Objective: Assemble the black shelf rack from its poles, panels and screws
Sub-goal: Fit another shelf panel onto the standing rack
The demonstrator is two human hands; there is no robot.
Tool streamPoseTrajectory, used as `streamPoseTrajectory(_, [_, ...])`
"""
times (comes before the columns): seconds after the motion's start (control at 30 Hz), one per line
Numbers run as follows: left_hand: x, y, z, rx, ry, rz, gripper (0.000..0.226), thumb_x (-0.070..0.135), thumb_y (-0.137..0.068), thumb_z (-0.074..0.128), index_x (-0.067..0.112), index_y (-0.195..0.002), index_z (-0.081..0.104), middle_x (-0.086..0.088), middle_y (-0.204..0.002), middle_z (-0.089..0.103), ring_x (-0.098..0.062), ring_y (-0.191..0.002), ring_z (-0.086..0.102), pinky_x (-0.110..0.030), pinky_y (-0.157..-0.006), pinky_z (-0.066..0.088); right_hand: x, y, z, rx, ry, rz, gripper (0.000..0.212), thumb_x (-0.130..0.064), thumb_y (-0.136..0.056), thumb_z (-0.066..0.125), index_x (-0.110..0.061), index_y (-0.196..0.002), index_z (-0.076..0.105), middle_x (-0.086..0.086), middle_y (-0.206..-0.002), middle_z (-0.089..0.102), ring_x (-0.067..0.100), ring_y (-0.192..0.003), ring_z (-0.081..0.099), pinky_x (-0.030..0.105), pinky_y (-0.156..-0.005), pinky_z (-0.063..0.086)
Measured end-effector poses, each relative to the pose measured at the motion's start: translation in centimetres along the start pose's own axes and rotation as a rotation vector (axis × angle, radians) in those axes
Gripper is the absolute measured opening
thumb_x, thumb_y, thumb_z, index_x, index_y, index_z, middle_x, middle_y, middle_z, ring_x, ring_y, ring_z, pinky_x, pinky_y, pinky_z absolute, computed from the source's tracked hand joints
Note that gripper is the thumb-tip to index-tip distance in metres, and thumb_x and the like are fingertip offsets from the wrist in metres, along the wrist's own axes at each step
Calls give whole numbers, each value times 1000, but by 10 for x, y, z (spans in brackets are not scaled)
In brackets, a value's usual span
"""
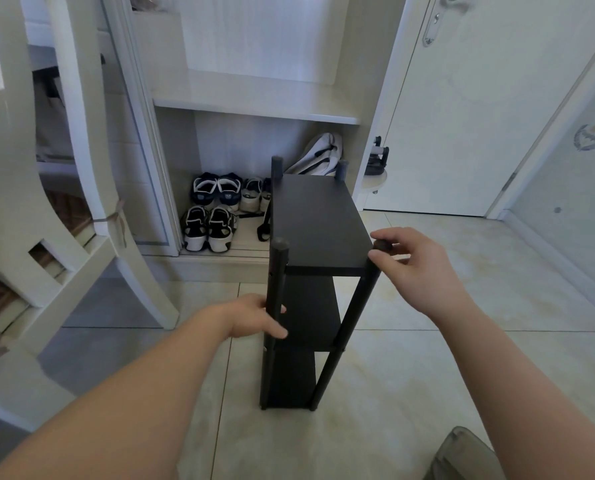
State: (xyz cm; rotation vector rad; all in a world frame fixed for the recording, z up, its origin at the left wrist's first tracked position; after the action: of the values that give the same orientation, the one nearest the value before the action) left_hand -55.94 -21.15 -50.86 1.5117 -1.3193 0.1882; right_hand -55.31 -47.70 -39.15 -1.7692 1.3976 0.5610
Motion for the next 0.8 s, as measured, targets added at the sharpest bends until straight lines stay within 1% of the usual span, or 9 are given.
streamPoseTrajectory(0.07, [5,-11,12,120,69,97,28,33,-83,78,24,-108,69,5,-115,65,-19,-116,57,-42,-107,41,-3,3,1,3,114,-69,28,-14,-93,70,-26,-119,70,-12,-110,63,2,-99,61,22,-87,52])
streamPoseTrajectory(0.13, [5,-18,17,228,143,139,21,40,-86,74,19,-89,72,2,-97,71,-16,-102,61,-41,-101,43,-5,7,4,2,177,-145,34,-9,-93,69,-21,-124,69,-10,-115,60,9,-101,60,30,-92,53])
streamPoseTrajectory(0.3, [5,-28,19,333,187,180,33,47,-90,68,17,-78,69,9,-73,74,-12,-90,67,-39,-92,44,-2,15,10,14,268,-276,40,0,-94,64,-12,-133,65,-2,-136,58,17,-116,59,39,-100,51])
streamPoseTrajectory(0.4, [14,-29,16,404,230,220,32,49,-90,67,19,-79,64,5,-67,71,-17,-82,69,-33,-78,47,2,18,7,75,261,-308,42,2,-96,62,-8,-138,62,4,-143,56,22,-127,57,41,-106,50])
streamPoseTrajectory(0.47, [24,-28,15,439,217,273,36,53,-90,66,20,-76,62,7,-61,68,-12,-72,68,-28,-67,43,9,18,0,125,250,-314,41,2,-97,61,-7,-138,61,6,-143,56,24,-128,58,40,-108,49])
streamPoseTrajectory(0.57, [43,-26,19,423,158,370,45,56,-90,63,19,-65,53,7,-51,57,-5,-50,57,-28,-63,44,26,19,-17,167,205,-247,39,1,-98,60,-8,-136,63,5,-145,55,17,-125,58,29,-107,48])
streamPoseTrajectory(0.67, [65,-31,38,385,117,414,46,54,-89,65,21,-66,45,9,-50,43,-12,-50,48,-31,-59,43,55,23,-37,153,185,-58,39,-2,-99,60,-11,-136,62,1,-149,53,16,-126,56,31,-109,46])
streamPoseTrajectory(0.73, [78,-37,56,405,37,432,47,54,-88,66,19,-65,44,11,-48,40,-9,-47,42,-25,-54,38,74,30,-49,106,224,83,42,-9,-99,62,-16,-141,58,-3,-153,48,18,-136,49,30,-115,38])
streamPoseTrajectory(0.8, [89,-44,74,453,-67,433,49,54,-88,67,16,-63,49,11,-48,43,-7,-45,42,-22,-48,33,82,35,-63,114,242,101,47,-17,-99,64,-21,-145,54,-5,-156,43,15,-144,38,23,-115,27])
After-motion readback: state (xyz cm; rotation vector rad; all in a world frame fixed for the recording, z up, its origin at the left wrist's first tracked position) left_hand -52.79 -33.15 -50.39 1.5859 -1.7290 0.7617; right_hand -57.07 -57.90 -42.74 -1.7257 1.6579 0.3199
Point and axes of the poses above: each hand's wrist, its own y-axis away from the middle knuckle, its own z-axis out of the palm, x = y × z, the point moved 3 cm from there along -y, towards the middle knuckle
